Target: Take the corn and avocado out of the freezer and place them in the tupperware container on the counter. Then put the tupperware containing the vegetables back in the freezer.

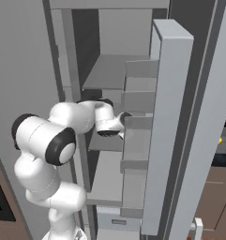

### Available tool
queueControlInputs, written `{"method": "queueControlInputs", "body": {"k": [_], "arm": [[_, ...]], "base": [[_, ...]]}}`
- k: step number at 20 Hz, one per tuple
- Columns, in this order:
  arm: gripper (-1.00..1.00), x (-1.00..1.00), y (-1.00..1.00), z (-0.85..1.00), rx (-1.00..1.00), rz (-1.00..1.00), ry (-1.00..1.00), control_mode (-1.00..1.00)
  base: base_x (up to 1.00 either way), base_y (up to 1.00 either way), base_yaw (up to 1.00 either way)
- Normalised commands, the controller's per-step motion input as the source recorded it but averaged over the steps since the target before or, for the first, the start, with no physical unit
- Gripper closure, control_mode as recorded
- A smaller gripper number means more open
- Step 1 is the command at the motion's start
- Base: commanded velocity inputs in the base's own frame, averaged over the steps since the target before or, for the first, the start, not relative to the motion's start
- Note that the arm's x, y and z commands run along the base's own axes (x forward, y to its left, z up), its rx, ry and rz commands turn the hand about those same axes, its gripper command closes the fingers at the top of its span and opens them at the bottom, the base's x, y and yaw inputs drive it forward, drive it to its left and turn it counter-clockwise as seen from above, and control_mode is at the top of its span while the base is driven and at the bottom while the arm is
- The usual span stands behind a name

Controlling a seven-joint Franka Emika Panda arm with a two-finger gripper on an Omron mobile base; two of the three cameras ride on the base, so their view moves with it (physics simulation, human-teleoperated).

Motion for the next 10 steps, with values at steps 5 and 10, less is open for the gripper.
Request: {"method": "queueControlInputs", "body": {"k": [5,10], "arm": [[1.0,-0.27,0.0,0.17,0.0,-0.08,-0.06,-1.0],[1.0,-0.42,-0.04,0.33,0.0,-0.07,-0.07,-1.0]], "base": [[0.0,0.0,0.0],[0.0,0.0,0.0]]}}
